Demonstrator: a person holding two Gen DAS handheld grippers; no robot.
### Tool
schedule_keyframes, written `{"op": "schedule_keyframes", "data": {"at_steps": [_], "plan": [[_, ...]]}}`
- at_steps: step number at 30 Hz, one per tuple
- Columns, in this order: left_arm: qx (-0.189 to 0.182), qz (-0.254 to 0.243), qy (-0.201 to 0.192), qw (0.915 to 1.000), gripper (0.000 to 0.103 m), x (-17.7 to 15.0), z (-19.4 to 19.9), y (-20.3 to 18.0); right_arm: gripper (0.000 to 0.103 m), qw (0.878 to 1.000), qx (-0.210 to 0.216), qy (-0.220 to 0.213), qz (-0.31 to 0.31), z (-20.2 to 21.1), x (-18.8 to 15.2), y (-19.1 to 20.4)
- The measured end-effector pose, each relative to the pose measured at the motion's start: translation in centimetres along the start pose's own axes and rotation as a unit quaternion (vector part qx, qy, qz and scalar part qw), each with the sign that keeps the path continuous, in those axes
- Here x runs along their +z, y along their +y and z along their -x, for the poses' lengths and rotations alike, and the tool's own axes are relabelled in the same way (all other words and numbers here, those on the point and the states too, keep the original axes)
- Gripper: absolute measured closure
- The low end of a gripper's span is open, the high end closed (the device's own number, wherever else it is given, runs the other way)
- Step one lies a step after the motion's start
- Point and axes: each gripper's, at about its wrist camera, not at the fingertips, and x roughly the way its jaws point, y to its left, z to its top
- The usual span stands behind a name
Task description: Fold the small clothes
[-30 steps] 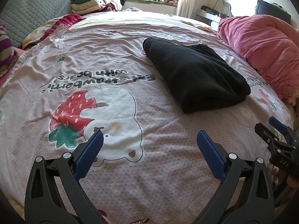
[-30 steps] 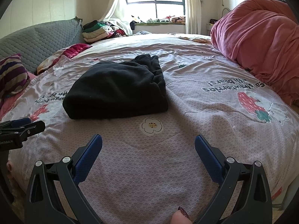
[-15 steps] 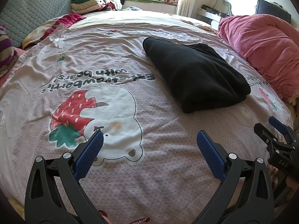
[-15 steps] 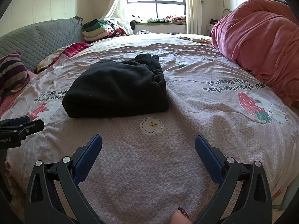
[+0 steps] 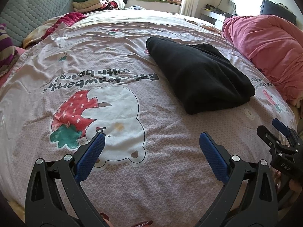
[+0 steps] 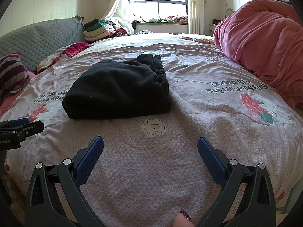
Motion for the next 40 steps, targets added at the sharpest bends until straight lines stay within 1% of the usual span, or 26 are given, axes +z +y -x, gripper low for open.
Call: {"op": "schedule_keyframes", "data": {"at_steps": [10, 16, 24, 26, 28, 31, 33, 34, 35, 36, 37, 38, 39, 40], "plan": [[-0.002, 0.000, -0.001, 1.0000, 0.009, 0.1, 0.1, 0.0, 0.005, 1.000, -0.002, 0.001, 0.001, -0.2, 0.0, 0.0], [-0.003, -0.008, 0.000, 1.0000, 0.009, 0.2, 0.3, -0.3, 0.005, 1.000, -0.002, 0.002, 0.000, -0.2, 0.0, 0.0], [0.009, -0.012, 0.002, 0.9999, 0.009, 0.3, 0.3, -0.6, 0.005, 1.000, -0.009, -0.008, -0.007, 0.1, 0.2, -0.5], [0.008, -0.004, 0.007, 0.9999, 0.009, 0.4, 0.3, -0.5, 0.005, 1.000, -0.010, -0.012, -0.017, 0.5, 0.4, -1.0], [0.014, 0.012, 0.015, 0.9997, 0.009, 0.7, 0.4, 0.2, 0.005, 0.999, -0.001, -0.015, -0.041, 1.0, 0.7, -2.2], [0.015, 0.047, -0.001, 0.9988, 0.009, 1.6, 1.5, 2.7, 0.005, 0.996, -0.020, -0.034, -0.076, 2.7, 1.6, -4.7], [0.030, 0.076, -0.009, 0.9966, 0.009, 2.6, 2.4, 5.4, 0.005, 0.990, -0.023, -0.060, -0.128, 5.1, 2.4, -8.2], [0.044, 0.093, -0.015, 0.9946, 0.009, 3.4, 3.0, 7.5, 0.005, 0.984, -0.033, -0.074, -0.162, 6.5, 2.8, -10.6], [0.058, 0.104, -0.019, 0.9927, 0.009, 4.0, 3.4, 9.3, 0.005, 0.978, -0.046, -0.081, -0.186, 7.5, 3.0, -12.5], [0.078, 0.119, -0.024, 0.9895, 0.009, 4.6, 4.0, 11.6, 0.005, 0.969, -0.072, -0.087, -0.221, 9.0, 3.1, -15.7], [0.098, 0.135, -0.029, 0.9855, 0.009, 5.2, 4.6, 14.1, 0.005, 0.957, -0.099, -0.089, -0.256, 10.3, 2.9, -18.7], [0.127, 0.155, -0.035, 0.9791, 0.009, 5.9, 5.4, 17.7, 0.005, 0.942, -0.128, -0.094, -0.294, 11.7, 2.4, -21.8], [0.153, 0.168, -0.038, 0.9730, 0.009, 6.3, 5.8, 20.4, 0.005, 0.923, -0.168, -0.101, -0.331, 13.2, 1.3, -25.3], [0.183, 0.182, -0.039, 0.9653, 0.009, 6.5, 6.2, 23.3, 0.005, 0.905, -0.212, -0.101, -0.356, 14.3, 0.2, -28.4]]}}
